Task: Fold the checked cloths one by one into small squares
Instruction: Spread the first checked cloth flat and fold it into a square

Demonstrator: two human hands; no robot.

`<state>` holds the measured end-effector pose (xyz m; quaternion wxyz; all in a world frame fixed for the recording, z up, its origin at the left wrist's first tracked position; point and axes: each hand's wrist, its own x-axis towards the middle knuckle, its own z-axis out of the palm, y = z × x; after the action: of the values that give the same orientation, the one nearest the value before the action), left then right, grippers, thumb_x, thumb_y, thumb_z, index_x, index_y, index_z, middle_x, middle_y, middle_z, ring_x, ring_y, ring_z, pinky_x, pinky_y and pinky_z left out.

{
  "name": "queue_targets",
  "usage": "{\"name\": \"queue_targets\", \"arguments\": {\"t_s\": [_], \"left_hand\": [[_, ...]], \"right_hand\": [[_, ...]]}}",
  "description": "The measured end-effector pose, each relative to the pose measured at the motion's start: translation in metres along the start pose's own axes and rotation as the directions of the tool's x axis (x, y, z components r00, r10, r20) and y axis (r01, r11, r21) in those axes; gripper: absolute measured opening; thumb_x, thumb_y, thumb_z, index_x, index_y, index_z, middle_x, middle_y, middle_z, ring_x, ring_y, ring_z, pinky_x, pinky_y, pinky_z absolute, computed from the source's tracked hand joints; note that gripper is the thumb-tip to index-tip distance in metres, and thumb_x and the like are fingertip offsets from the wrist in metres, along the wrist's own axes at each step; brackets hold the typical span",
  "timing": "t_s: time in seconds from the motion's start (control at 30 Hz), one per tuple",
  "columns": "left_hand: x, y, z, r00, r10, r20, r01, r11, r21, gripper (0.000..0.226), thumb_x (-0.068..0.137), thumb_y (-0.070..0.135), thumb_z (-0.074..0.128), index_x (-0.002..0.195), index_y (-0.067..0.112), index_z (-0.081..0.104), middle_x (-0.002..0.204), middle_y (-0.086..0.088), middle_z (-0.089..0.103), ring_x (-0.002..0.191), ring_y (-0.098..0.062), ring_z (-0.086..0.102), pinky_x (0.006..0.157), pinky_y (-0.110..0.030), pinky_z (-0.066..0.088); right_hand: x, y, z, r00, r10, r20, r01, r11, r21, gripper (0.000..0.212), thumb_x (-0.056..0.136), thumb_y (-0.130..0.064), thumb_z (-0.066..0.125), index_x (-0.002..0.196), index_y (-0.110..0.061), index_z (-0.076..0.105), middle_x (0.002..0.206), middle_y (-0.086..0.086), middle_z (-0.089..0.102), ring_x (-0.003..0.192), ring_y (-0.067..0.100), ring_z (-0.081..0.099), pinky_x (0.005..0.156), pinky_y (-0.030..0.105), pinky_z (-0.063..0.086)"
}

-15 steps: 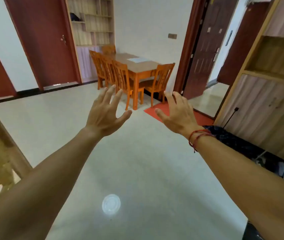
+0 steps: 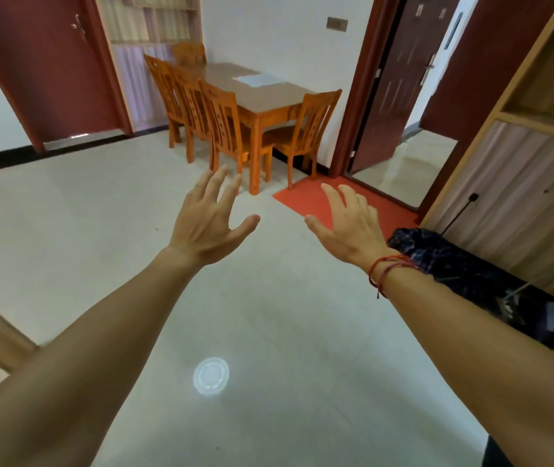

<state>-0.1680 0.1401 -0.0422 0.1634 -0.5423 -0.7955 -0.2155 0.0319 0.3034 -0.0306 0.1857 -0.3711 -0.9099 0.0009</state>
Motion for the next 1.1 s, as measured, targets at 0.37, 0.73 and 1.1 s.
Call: {"name": "queue_targets", "arguments": {"t_s": [0.37, 0.73, 1.1], "left_hand": [[0.13, -0.047, 0.077, 0.999, -0.027, 0.047, 0.026, 0.999, 0.027, 0.086, 0.086, 0.072, 0.024, 0.151, 0.016, 0.028, 0.159, -0.011, 0.021, 0.147, -0.033, 0.016, 0.117, -0.047, 0.021], [0.319, -0.088, 0.17, 0.996, -0.055, 0.068, 0.051, 0.997, 0.063, 0.084, 0.088, 0.071, 0.025, 0.151, 0.016, 0.029, 0.16, -0.01, 0.021, 0.147, -0.033, 0.016, 0.116, -0.047, 0.022], [0.446, -0.159, 0.257, 0.992, -0.097, 0.077, 0.092, 0.994, 0.066, 0.083, 0.089, 0.072, 0.024, 0.151, 0.018, 0.027, 0.16, -0.01, 0.019, 0.148, -0.032, 0.013, 0.117, -0.047, 0.02]], "right_hand": [[0.151, 0.032, 0.069, 1.0, -0.02, -0.002, 0.02, 0.999, 0.047, 0.067, 0.091, -0.059, 0.041, 0.148, -0.024, 0.028, 0.148, 0.01, 0.033, 0.132, 0.03, 0.034, 0.106, 0.046, 0.03], [0.35, 0.097, 0.132, 0.997, -0.047, 0.06, 0.043, 0.997, 0.057, 0.066, 0.092, -0.059, 0.039, 0.148, -0.025, 0.028, 0.148, 0.011, 0.033, 0.134, 0.03, 0.032, 0.107, 0.045, 0.028], [0.509, 0.111, 0.212, 0.994, -0.074, 0.076, 0.068, 0.995, 0.079, 0.066, 0.091, -0.061, 0.039, 0.146, -0.025, 0.031, 0.142, 0.005, 0.037, 0.127, 0.028, 0.038, 0.101, 0.044, 0.032]]}}
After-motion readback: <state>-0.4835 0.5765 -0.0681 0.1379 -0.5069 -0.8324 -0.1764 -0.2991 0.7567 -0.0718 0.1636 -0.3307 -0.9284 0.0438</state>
